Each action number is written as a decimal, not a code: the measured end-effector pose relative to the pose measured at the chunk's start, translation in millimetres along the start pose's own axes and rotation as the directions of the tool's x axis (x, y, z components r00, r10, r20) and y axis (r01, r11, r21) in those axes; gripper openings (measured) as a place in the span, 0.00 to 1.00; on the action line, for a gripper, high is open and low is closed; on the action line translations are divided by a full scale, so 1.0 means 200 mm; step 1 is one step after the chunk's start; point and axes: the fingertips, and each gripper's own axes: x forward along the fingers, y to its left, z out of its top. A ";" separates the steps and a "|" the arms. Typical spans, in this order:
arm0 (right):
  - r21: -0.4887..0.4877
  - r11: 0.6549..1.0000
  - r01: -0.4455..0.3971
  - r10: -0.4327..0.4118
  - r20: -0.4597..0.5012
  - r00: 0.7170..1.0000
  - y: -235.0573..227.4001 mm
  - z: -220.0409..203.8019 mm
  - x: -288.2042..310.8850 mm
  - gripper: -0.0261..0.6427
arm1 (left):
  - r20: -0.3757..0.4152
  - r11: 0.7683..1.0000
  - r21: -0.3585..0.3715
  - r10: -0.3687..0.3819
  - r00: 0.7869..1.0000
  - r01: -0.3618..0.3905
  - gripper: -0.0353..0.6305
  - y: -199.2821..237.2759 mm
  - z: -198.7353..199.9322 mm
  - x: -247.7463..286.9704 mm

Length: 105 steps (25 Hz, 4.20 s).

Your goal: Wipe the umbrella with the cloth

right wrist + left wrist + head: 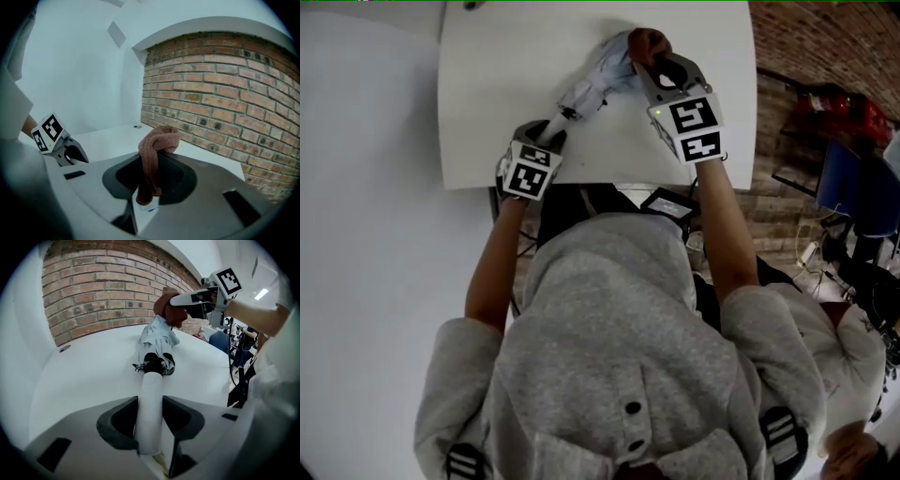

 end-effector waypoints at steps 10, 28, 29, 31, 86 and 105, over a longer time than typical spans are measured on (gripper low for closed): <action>0.038 0.992 -0.120 0.122 -0.050 0.991 0.32 -0.05 0.23 0.15 | 0.012 1.000 0.004 -0.014 1.000 0.014 0.30 0.06 0.00 0.00; 0.567 0.642 -0.516 0.504 0.195 0.842 0.87 0.27 0.46 0.15 | 0.034 1.000 0.007 -0.006 0.999 0.005 0.30 0.06 0.00 -0.03; 0.615 0.620 -0.487 0.479 0.195 0.856 0.83 0.26 0.48 0.15 | 0.033 1.000 0.008 -0.006 0.999 0.006 0.30 0.06 0.00 -0.03; 0.659 0.646 -0.385 0.405 0.132 0.905 0.70 0.19 0.53 0.15 | 0.032 1.000 0.007 -0.009 0.999 0.009 0.30 0.06 0.00 -0.03; 0.441 0.898 -0.001 0.063 -0.126 0.990 0.14 -0.46 0.14 0.15 | 0.078 1.000 -0.020 0.014 0.997 -0.012 0.30 0.08 -0.07 0.03; 0.382 0.872 -0.304 0.361 -0.083 0.929 0.81 -0.28 0.24 0.15 | 0.084 1.000 -0.021 0.007 0.996 -0.006 0.29 0.08 -0.05 -0.01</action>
